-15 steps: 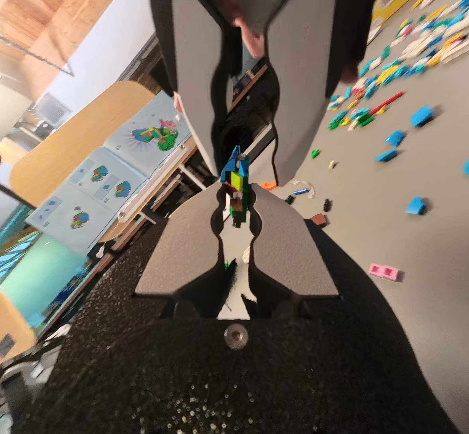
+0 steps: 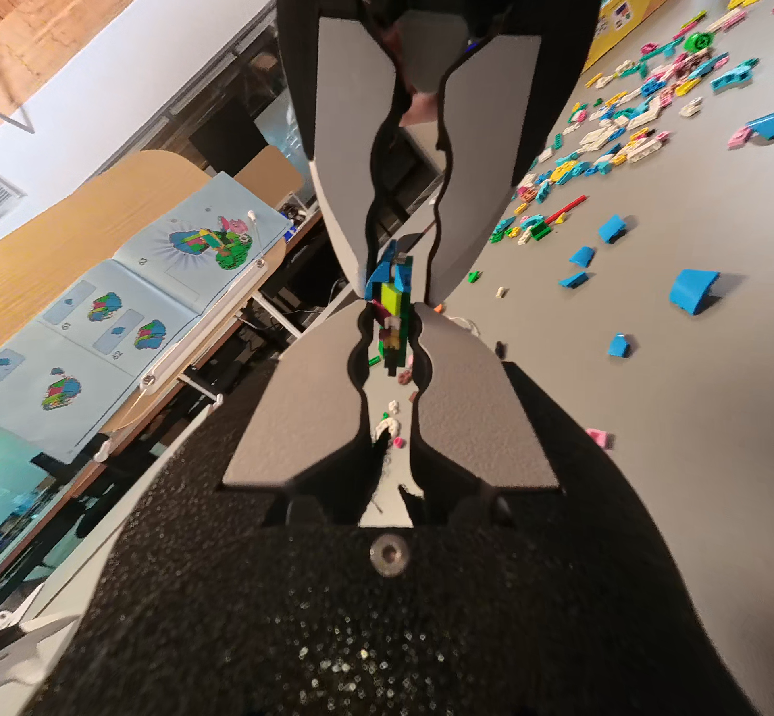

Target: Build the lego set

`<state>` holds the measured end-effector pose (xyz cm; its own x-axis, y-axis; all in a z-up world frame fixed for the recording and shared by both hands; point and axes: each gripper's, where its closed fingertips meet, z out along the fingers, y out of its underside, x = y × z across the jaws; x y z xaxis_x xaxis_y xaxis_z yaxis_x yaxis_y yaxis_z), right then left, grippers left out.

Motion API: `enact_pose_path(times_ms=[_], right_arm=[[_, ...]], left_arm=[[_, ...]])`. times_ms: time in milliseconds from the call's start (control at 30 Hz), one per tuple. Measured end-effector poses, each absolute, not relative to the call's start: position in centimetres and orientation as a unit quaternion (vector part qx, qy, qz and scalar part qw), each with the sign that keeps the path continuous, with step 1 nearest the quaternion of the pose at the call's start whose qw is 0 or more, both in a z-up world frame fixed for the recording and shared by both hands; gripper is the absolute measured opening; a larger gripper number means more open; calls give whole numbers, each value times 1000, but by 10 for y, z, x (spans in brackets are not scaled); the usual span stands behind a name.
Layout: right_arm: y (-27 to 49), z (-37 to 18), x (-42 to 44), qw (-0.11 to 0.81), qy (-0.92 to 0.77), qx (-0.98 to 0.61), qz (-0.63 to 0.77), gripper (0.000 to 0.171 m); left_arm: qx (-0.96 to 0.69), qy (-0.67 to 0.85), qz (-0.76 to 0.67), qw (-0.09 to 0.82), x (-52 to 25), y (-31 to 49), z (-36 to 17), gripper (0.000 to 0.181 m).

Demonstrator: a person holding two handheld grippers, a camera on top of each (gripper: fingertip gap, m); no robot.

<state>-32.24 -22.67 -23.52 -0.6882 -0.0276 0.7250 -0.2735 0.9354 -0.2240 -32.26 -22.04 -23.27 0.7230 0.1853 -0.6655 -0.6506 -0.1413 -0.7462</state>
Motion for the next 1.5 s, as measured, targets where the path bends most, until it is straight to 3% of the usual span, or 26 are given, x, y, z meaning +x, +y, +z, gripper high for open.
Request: enact_pose_path(times_ms=[467,567,967,1267,1500], right_arm=[[-228,-235,-307,332,-919,74,201,18],[-229,-236,-306,332,-919,76,197,24],[-233,-228,-306,375,-899,112,199,15],[-235,-222,-297,316,-909,74,260,15],[-236,-218,-301,339,-902,59,259,16]], left_arm=[[-679,208,295,639,-309,-219,-235,15],[-680,213,299,635,-309,-219,-236,15],[-672,191,251,670,-308,-221,-232,15],[-657,203,234,687,-299,-222,-227,15],[-649,197,255,689,-302,-225,-222,15]])
